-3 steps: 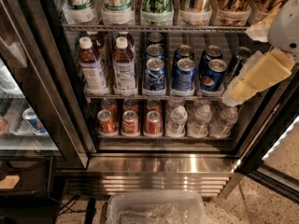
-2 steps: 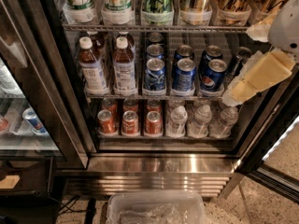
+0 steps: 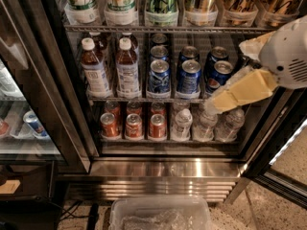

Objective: Pick orange can from top shelf of fridge

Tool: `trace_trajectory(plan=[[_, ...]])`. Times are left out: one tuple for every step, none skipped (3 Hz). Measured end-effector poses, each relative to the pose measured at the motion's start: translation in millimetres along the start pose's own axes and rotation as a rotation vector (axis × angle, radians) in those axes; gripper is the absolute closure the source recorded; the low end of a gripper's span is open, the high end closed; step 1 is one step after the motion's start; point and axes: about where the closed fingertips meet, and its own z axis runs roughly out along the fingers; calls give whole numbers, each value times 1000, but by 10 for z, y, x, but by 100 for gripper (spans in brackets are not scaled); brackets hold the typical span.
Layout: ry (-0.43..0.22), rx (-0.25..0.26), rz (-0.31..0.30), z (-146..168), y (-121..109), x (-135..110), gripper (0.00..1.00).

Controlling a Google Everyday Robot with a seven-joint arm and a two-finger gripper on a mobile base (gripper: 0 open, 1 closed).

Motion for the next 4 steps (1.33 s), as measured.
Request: trace_trajectory(plan=[[-131,51,73,196,-43,-165,0],[-228,134,89,290,-145,-400,0],[-274,238,91,302,-345,-518,0],[-305,320,153,215,-567,-503,0]])
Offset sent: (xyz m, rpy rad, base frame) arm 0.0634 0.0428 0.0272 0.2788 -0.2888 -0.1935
